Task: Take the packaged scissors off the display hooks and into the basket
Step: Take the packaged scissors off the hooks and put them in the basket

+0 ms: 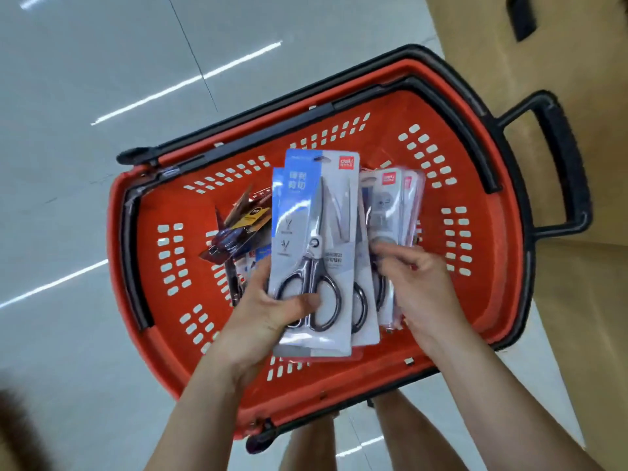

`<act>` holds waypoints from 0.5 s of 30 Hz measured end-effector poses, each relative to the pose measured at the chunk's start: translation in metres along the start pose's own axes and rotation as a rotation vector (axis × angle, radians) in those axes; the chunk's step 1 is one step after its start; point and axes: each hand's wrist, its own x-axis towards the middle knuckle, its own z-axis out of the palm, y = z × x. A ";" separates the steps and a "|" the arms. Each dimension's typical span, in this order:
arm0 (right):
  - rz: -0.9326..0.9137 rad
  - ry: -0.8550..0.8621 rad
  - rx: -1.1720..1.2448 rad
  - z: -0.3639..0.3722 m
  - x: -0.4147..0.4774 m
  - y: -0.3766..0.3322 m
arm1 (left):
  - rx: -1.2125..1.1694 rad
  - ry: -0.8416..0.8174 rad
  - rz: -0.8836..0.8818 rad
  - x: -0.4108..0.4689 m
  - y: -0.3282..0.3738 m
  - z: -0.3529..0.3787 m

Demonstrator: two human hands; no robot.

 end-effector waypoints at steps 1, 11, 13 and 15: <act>-0.013 -0.022 0.041 0.000 -0.008 -0.009 | -0.007 -0.013 0.018 -0.006 0.004 0.005; -0.190 -0.075 -0.199 -0.024 -0.052 -0.067 | 0.048 -0.022 0.270 -0.073 0.065 0.060; -0.186 -0.086 -0.074 -0.029 -0.065 -0.075 | 0.009 0.111 0.253 -0.081 0.075 0.072; -0.181 -0.091 0.064 -0.034 -0.081 -0.085 | -0.018 0.151 0.231 -0.089 0.083 0.081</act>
